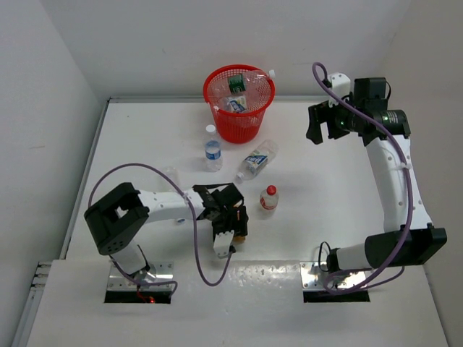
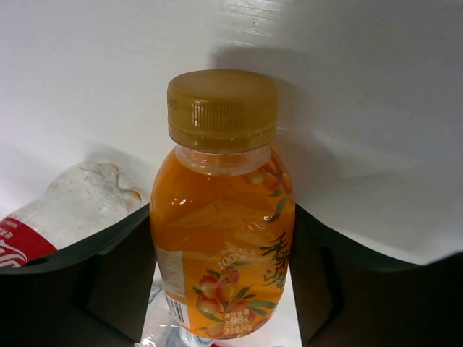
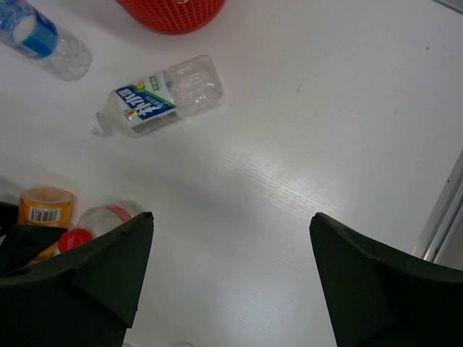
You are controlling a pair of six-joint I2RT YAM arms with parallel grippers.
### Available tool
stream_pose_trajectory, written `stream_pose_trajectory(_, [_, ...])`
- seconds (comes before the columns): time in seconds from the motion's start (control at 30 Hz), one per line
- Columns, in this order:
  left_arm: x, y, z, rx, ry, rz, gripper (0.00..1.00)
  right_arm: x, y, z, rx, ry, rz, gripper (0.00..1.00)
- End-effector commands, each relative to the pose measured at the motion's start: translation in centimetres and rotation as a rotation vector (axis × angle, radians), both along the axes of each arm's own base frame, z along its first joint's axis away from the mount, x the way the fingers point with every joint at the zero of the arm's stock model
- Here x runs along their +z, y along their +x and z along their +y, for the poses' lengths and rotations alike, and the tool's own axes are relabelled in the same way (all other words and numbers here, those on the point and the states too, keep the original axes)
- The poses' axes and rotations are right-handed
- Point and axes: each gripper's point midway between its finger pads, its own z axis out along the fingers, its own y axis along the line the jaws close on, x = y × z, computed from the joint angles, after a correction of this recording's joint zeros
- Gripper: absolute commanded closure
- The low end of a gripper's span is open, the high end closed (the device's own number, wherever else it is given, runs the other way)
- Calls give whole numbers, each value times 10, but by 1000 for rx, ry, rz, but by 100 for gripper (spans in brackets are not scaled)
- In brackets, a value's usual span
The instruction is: Put the plastic bottles in the bin
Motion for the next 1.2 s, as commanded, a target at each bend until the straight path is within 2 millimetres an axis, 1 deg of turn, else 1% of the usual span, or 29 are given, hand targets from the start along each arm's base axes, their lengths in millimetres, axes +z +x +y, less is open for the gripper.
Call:
stream_pose_trajectory(0.0, [28,-2,-13,-12,-68,-17,43,18,4,6,25,1,-58,14])
stream_pose_trajectory(0.03, [37,-5,-12,-2,-89,-1,45,19,4,5,25,-2,-61,14])
stream_pose_trajectory(0.13, [119,-19,-26,95,-328,106,49,22,3,6,26,7,-68,14])
stream_pose_trajectory(0.17, [146,-24,-28,214,-397,218,49,23,3,7,30,9,-71,14])
stream_pose_trajectory(0.2, [209,-30,-35,311,-537,349,50,23,2,9,32,13,-73,14])
stream_pose_trajectory(0.23, [245,-28,-38,283,-612,331,50,22,2,9,32,18,-69,14])
stream_pose_trajectory(0.27, [270,-28,-38,408,-652,472,51,23,2,10,34,22,-73,14])
stream_pose_trajectory(0.3, [324,-22,-41,437,-754,511,54,25,3,11,34,32,-74,14])
stream_pose_trajectory(0.33, [352,-5,-37,505,-828,555,58,26,4,11,27,42,-75,14])
stream_pose_trajectory(0.37, [372,4,-34,624,-877,689,58,29,5,13,29,52,-84,14])
stream_pose_trajectory(0.4, [407,15,-30,643,-966,728,58,30,6,14,29,58,-86,14])
stream_pose_trajectory(0.43, [425,49,-26,744,-1065,801,58,31,8,14,21,70,-88,14])
stream_pose_trajectory(0.47, [439,70,-22,750,-1130,761,58,34,9,14,17,72,-91,14])
stream_pose_trajectory(0.5, [446,88,-20,827,-1170,853,58,38,11,16,21,79,-100,14])
stream_pose_trajectory(0.53, [480,112,-7,833,-1274,846,58,39,13,14,10,89,-96,14])
stream_pose_trajectory(0.57, [457,149,-21,945,-1242,972,58,37,15,16,10,91,-88,14])
stream_pose_trajectory(0.6, [459,168,-22,966,-1247,1024,58,40,16,15,8,93,-95,14])
stream_pose_trajectory(0.63, [484,180,-19,938,-1298,1050,58,43,18,15,2,99,-98,14])
stream_pose_trajectory(0.67, [488,206,-13,950,-1347,1069,58,41,18,16,2,102,-91,14])
stream_pose_trajectory(0.7, [462,236,-24,1010,-1327,1149,58,42,18,15,0,103,-94,14])
stream_pose_trajectory(0.73, [473,246,-23,981,-1362,1144,58,40,18,15,0,103,-89,14])
stream_pose_trajectory(0.77, [474,261,-20,984,-1405,1131,58,38,21,16,-2,106,-81,14])
stream_pose_trajectory(0.8, [470,270,-25,979,-1411,1141,58,37,18,16,-4,109,-80,14])
stream_pose_trajectory(0.83, [457,290,-25,1005,-1423,1150,58,36,18,14,-9,109,-78,14])
stream_pose_trajectory(0.9, [450,305,-26,1009,-1448,1185,58,33,17,17,-8,118,-71,14])
stream_pose_trajectory(0.97, [429,325,-27,1046,-1451,1196,58,31,18,16,-9,118,-66,14])
stream_pose_trajectory(1.03, [418,337,-27,1078,-1466,1193,58,28,18,16,-6,116,-57,14])
stream_pose_trajectory(1.1, [392,348,-31,1114,-1440,1183,56,25,18,18,-2,119,-47,14])
stream_pose_trajectory(1.17, [377,362,-25,1162,-1451,1166,56,22,18,20,8,129,-42,14])
